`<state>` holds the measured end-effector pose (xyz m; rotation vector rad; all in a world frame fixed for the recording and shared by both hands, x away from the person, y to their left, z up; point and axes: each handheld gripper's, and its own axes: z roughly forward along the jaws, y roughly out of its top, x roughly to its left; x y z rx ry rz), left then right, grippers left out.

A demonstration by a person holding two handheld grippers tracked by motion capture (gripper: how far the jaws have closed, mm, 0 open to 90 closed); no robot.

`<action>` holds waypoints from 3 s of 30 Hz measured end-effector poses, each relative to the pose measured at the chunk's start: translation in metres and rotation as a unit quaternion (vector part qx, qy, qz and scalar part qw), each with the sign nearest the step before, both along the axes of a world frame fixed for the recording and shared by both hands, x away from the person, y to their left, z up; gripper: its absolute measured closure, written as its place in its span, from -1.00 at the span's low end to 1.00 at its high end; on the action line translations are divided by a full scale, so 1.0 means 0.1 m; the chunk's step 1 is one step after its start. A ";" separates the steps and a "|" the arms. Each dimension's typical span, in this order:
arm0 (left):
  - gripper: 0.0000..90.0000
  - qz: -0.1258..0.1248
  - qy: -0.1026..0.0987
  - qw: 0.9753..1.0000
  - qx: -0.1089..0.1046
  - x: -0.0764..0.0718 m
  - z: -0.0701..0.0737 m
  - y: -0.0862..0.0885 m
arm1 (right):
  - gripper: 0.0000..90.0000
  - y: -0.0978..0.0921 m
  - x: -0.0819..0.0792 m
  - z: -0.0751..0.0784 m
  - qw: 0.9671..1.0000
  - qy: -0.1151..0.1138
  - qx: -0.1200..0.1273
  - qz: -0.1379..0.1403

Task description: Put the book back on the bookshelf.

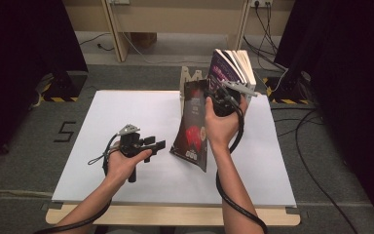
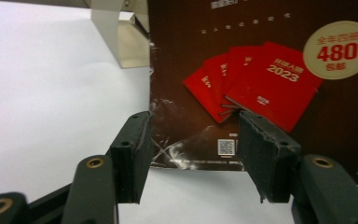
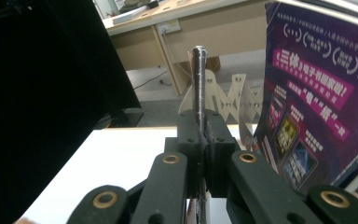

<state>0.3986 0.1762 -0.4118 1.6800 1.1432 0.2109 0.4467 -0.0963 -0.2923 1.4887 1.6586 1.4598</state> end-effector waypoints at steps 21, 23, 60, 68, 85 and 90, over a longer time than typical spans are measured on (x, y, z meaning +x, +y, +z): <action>-0.01 -0.033 -0.050 0.998 -0.019 0.15 0.47 -0.39 | 0.94 0.19 0.15 0.10 1.000 -0.018 -0.011 -0.005; -0.02 -0.037 -0.056 0.998 -0.019 0.18 0.54 -0.47 | 0.94 0.19 0.15 0.10 1.000 -0.017 -0.008 -0.004; -0.02 -0.042 -0.090 0.994 0.044 0.45 0.84 -1.18 | 0.93 0.21 0.11 0.13 1.000 -0.014 -0.010 0.000; 0.27 -0.026 -0.104 0.992 0.060 0.38 0.87 -1.15 | 0.93 0.28 0.10 0.19 1.000 -0.022 -0.012 0.011; 0.93 0.040 -0.081 0.992 0.093 0.45 0.58 -0.99 | 0.69 0.39 0.22 0.03 0.998 -0.009 -0.036 0.052; 0.93 0.047 -0.087 0.991 0.086 0.47 0.54 -0.95 | 0.40 0.32 0.14 0.16 0.997 -0.040 -0.017 0.065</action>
